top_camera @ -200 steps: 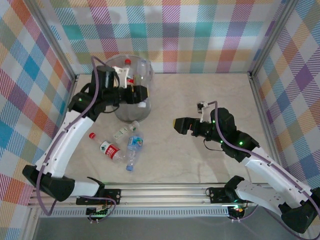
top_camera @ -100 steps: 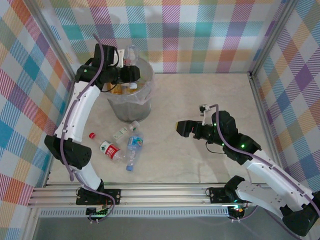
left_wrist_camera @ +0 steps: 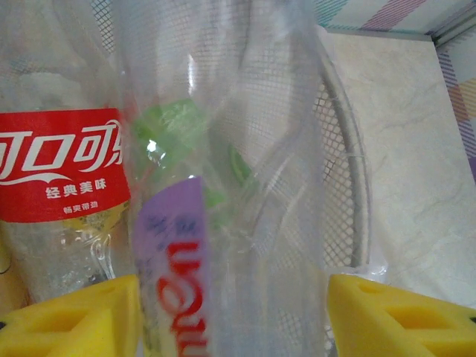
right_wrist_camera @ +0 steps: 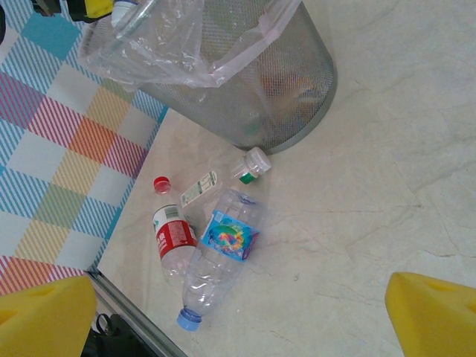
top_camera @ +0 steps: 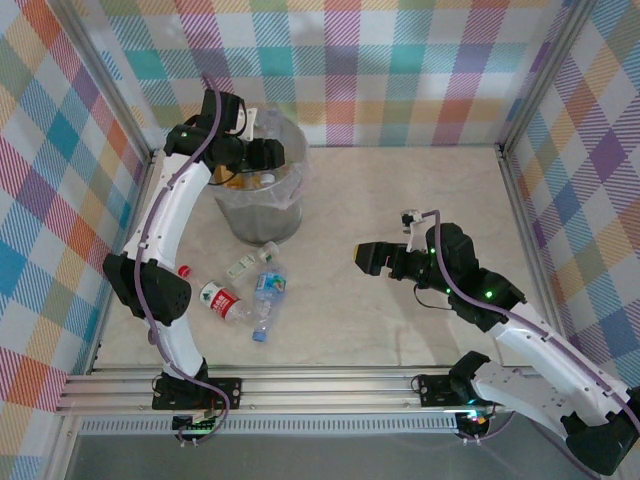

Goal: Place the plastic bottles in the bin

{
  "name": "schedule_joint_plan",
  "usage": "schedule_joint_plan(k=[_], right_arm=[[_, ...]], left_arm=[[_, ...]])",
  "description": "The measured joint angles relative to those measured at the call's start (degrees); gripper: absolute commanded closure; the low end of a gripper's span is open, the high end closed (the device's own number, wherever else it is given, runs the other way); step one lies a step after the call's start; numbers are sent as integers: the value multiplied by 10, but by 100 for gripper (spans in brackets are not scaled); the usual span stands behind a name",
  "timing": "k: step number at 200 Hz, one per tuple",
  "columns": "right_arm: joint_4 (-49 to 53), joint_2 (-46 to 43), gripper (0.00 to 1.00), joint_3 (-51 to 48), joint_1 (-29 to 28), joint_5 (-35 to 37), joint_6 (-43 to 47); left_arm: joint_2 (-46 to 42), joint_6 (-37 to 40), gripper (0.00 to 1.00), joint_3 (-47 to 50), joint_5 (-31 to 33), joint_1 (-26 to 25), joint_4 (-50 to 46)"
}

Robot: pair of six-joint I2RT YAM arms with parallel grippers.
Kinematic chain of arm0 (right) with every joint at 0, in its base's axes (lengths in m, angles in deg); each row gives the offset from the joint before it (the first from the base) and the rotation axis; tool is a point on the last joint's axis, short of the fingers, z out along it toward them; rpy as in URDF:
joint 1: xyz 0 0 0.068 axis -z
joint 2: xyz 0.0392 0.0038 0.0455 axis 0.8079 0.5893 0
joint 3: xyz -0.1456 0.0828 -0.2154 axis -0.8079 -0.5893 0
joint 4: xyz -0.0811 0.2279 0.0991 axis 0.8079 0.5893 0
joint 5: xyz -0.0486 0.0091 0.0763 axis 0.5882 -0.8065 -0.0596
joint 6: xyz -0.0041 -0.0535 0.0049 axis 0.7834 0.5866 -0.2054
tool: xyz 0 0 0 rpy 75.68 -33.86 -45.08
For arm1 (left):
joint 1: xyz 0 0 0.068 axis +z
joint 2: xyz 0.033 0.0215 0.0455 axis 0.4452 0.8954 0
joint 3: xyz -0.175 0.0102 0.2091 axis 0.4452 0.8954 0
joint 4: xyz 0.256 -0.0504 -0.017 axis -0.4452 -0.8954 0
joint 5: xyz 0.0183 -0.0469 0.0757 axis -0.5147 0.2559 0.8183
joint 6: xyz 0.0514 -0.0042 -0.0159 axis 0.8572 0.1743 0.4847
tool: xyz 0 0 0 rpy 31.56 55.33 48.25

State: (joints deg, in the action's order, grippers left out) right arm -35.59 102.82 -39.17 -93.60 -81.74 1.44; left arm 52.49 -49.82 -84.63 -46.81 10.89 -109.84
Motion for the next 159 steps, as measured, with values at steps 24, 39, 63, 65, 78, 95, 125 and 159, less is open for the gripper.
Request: schedule_joint_plan(k=[24, 39, 63, 65, 78, 95, 125, 159], right_arm=[[0, 0, 0, -2, 0, 1, 0], [0, -1, 0, -6, 0, 2, 0], [2, -8, 0, -17, 0, 2, 0], [3, -9, 0, -18, 0, 2, 0], [4, -12, 0, -20, 0, 2, 0], [4, -15, 0, -21, 0, 2, 0], [4, -15, 0, -21, 0, 1, 0], [3, -15, 0, -21, 0, 0, -1]], left_arm=[[0, 2, 22, -6, -3, 0, -5], [0, 2, 21, -10, -6, 0, -10], [0, 1, 20, -16, -7, 0, -14], [-1, 1, 20, -16, -7, 0, -14], [-4, 1, 19, -16, -7, 0, -14], [-14, 4, 19, -16, -10, 0, -17], [-69, 14, 18, 9, -20, 0, -25], [-198, 16, 15, 130, -28, -1, -20]])
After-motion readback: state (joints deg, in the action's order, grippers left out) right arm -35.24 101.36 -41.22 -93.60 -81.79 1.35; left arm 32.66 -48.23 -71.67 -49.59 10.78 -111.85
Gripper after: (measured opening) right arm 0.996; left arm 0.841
